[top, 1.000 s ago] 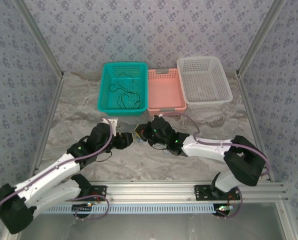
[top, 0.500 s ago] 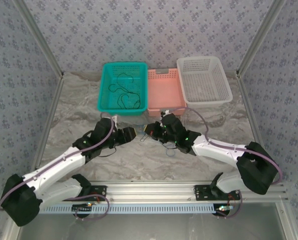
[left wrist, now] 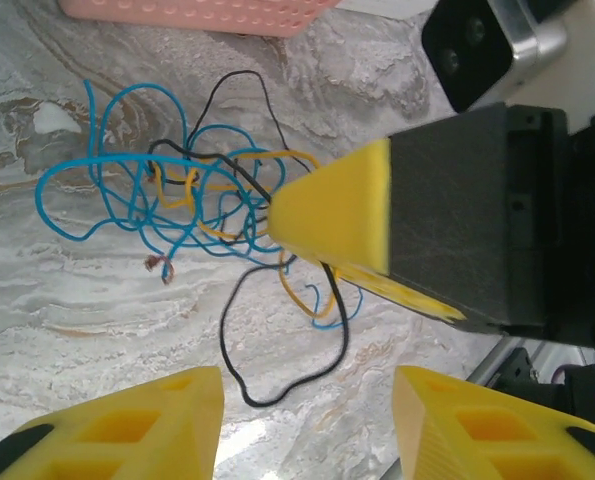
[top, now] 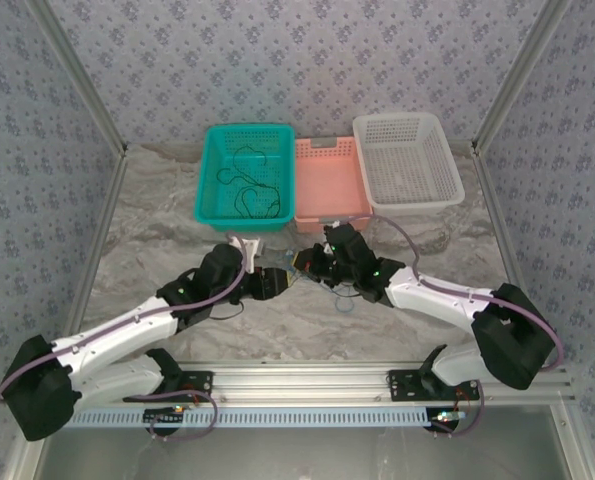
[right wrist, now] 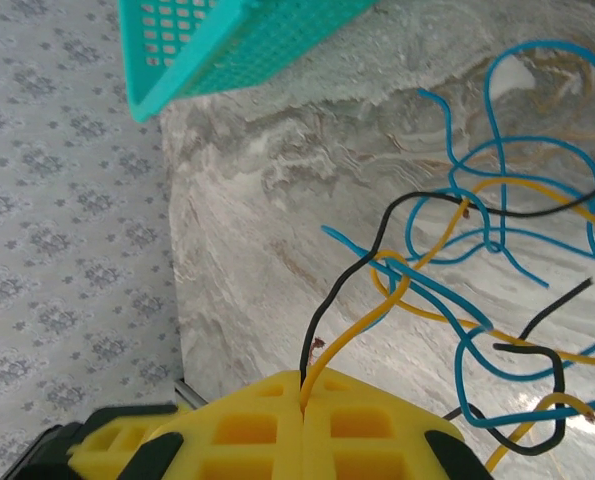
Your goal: Untangle the cables
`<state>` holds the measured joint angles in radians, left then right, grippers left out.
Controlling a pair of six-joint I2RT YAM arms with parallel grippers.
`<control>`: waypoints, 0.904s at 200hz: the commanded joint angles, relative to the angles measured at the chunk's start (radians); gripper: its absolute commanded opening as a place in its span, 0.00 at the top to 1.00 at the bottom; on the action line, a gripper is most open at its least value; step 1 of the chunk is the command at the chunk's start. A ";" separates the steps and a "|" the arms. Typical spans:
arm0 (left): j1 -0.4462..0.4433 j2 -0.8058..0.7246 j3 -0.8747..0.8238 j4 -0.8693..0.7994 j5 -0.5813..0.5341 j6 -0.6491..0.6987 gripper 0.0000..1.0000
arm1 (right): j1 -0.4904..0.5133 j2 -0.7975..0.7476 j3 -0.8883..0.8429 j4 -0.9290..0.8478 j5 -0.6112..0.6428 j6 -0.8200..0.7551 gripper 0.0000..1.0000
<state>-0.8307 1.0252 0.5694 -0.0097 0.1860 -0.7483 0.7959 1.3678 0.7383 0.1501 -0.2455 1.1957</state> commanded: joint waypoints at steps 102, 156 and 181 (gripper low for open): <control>-0.062 0.117 -0.013 0.073 -0.211 0.116 0.92 | -0.031 0.014 0.039 -0.074 -0.085 0.017 1.00; -0.042 0.100 -0.026 0.046 -0.175 0.076 1.00 | -0.075 -0.058 -0.005 -0.125 -0.068 -0.042 0.42; -0.032 0.105 -0.035 0.063 -0.152 0.061 1.00 | -0.077 -0.102 -0.021 -0.183 -0.039 -0.090 0.39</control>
<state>-0.8757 1.1343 0.5507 0.0284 0.0109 -0.6640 0.7231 1.3235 0.7349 0.0383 -0.3138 1.1645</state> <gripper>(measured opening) 0.043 0.626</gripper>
